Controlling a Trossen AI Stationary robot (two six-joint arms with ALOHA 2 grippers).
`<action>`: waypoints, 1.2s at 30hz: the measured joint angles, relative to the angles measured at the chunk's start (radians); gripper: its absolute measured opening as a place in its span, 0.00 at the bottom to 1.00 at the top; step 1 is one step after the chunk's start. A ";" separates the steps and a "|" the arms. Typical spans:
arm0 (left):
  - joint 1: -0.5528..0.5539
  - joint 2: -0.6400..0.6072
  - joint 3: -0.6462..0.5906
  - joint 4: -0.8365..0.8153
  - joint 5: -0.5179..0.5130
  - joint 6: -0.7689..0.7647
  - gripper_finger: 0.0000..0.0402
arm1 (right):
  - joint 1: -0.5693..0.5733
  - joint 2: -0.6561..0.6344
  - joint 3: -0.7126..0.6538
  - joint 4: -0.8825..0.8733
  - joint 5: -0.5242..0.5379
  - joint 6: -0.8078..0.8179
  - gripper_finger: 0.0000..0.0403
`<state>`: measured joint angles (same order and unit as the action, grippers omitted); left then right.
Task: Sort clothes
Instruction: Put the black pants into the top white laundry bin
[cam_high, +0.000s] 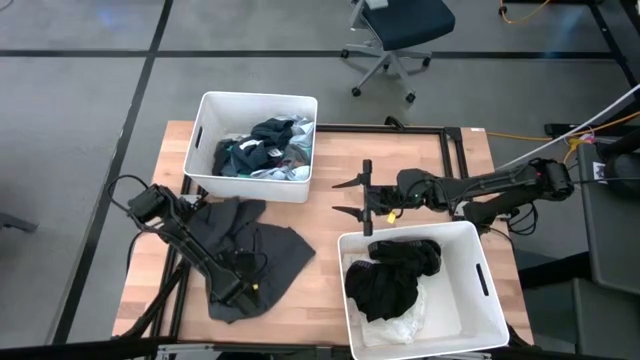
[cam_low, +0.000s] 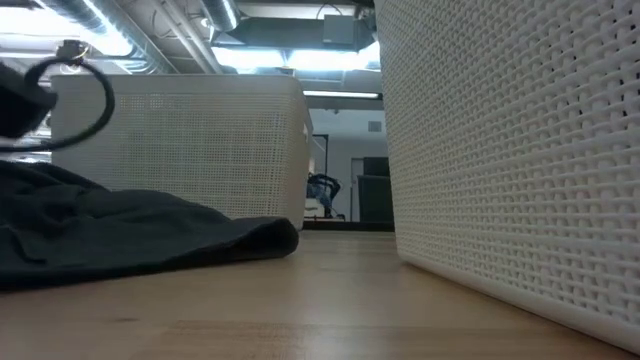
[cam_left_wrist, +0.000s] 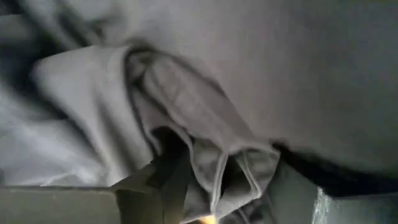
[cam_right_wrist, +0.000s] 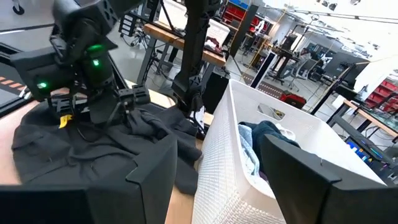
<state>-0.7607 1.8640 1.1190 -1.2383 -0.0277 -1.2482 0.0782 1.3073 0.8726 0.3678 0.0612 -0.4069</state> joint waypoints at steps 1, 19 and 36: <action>0.003 -0.003 -0.024 0.037 0.002 0.009 0.45 | 0.000 0.000 0.000 -0.002 0.000 -0.003 0.58; 0.022 -0.016 -0.129 0.210 -0.122 0.135 0.06 | 0.000 0.000 0.000 -0.003 -0.001 -0.018 0.58; 0.008 -0.304 -0.094 0.382 -0.558 0.181 0.01 | 0.000 0.000 0.000 -0.003 -0.001 -0.018 0.58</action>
<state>-0.7527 1.5600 1.0245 -0.8559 -0.5858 -1.0673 0.0780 1.3075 0.8726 0.3650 0.0605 -0.4249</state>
